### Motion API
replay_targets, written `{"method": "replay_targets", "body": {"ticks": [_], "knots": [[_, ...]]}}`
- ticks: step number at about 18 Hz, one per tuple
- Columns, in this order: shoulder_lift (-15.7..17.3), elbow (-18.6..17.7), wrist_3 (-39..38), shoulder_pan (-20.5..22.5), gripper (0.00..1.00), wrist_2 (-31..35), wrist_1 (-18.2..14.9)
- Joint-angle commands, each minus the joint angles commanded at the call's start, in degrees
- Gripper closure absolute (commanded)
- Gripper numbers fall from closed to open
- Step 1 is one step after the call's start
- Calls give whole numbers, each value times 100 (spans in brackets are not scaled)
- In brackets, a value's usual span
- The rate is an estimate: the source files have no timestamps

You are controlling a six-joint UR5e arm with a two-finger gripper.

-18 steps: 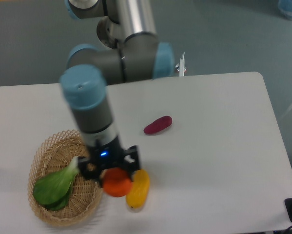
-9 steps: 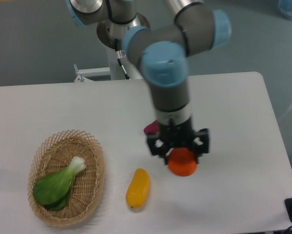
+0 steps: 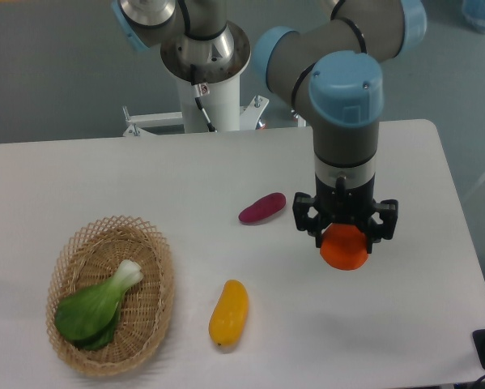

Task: Pick up the orange from the basket
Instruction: 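Lift the orange out of the basket and carry it above the table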

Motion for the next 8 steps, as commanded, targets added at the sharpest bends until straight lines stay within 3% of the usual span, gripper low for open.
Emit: {"method": "replay_targets", "body": {"ticks": [8], "knots": [[96,-18,-9,9,22,-149,0]]}}
